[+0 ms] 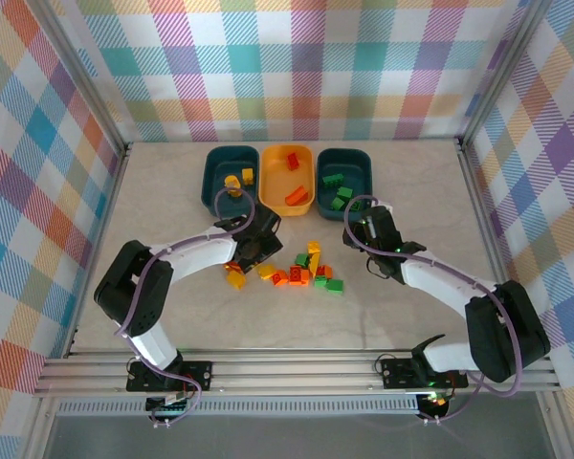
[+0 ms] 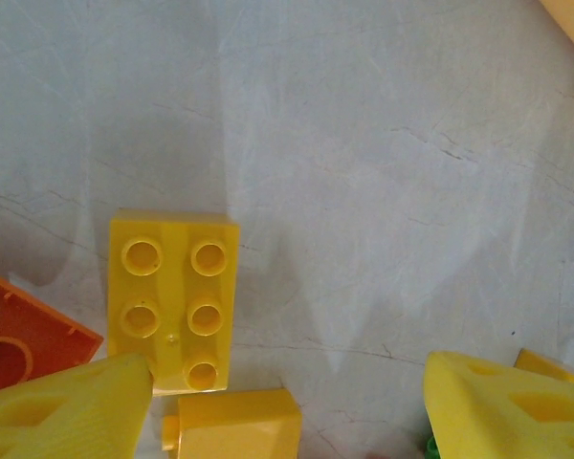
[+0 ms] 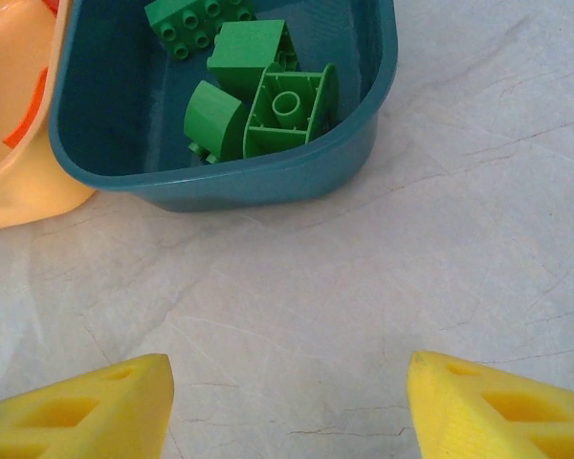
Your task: Sort the legos into containers by color
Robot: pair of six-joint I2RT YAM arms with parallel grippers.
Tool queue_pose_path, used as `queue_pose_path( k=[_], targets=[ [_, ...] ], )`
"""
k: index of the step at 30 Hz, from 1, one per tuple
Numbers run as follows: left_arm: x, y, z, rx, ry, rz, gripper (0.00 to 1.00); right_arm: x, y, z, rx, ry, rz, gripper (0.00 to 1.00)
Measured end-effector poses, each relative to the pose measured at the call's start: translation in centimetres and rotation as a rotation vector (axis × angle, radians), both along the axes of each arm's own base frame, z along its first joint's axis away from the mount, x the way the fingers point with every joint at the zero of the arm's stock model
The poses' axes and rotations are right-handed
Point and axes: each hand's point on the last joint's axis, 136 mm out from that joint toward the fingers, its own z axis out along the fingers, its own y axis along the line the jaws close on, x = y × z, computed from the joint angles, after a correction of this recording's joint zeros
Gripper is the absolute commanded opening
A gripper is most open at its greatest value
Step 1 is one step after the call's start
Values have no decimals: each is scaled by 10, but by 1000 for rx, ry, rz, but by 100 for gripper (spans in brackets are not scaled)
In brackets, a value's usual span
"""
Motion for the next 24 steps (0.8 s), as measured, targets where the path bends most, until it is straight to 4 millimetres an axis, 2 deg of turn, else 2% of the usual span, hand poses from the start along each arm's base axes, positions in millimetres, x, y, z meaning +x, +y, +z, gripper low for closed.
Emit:
queue_pose_path(
  k=[16, 24],
  targets=[
    [-10, 7, -1, 26, 8, -38, 76, 1, 5, -7, 23, 18, 6, 65],
    [-11, 13, 9, 132, 14, -171, 77, 1, 6, -9, 24, 24, 10, 65]
  ],
)
